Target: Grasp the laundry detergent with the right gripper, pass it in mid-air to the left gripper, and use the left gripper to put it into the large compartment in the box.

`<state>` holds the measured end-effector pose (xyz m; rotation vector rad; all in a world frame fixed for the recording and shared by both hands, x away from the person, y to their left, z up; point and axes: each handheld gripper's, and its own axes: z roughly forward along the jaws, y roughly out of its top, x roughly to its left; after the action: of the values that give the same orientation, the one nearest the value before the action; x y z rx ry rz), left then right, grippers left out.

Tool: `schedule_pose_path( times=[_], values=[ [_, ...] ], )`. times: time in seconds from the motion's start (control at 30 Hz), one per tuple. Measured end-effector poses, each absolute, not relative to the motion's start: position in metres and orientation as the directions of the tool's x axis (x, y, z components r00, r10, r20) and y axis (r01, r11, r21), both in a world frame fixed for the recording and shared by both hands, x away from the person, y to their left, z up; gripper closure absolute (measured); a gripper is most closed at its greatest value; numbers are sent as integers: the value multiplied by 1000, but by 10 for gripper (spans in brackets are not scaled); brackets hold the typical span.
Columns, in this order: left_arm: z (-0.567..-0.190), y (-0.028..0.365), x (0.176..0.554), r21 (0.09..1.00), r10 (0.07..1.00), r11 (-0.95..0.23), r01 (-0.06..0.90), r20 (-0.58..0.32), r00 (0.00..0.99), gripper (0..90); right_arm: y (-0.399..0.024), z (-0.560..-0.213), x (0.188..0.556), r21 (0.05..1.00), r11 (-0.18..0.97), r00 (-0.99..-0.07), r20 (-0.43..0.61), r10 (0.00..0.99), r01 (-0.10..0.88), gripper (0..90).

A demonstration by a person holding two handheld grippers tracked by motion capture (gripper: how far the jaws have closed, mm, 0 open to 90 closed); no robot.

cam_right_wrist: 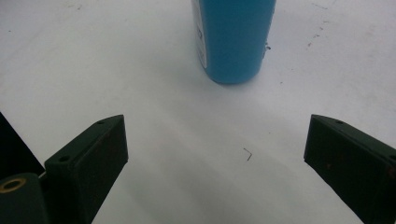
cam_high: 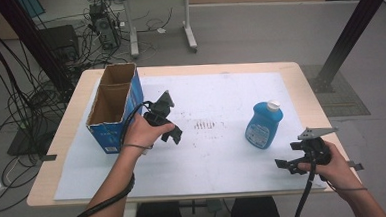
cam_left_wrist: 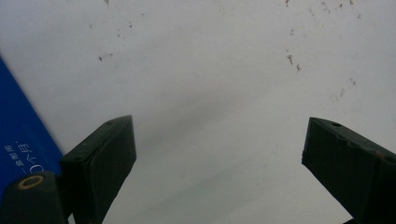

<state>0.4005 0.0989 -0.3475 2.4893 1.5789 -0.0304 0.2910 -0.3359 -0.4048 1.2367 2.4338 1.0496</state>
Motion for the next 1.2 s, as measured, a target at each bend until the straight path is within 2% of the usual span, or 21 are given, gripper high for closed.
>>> schedule_pose_path(
  times=[0.7,1.2],
  values=[
    [-350,97,398,144,892,-418,897,-119,436,102,-339,-412,288,754,342,-623,113,774,561,57],
    [-350,96,397,145,890,-420,896,-127,437,102,-341,-416,288,827,282,-645,123,754,487,54]
  ],
)
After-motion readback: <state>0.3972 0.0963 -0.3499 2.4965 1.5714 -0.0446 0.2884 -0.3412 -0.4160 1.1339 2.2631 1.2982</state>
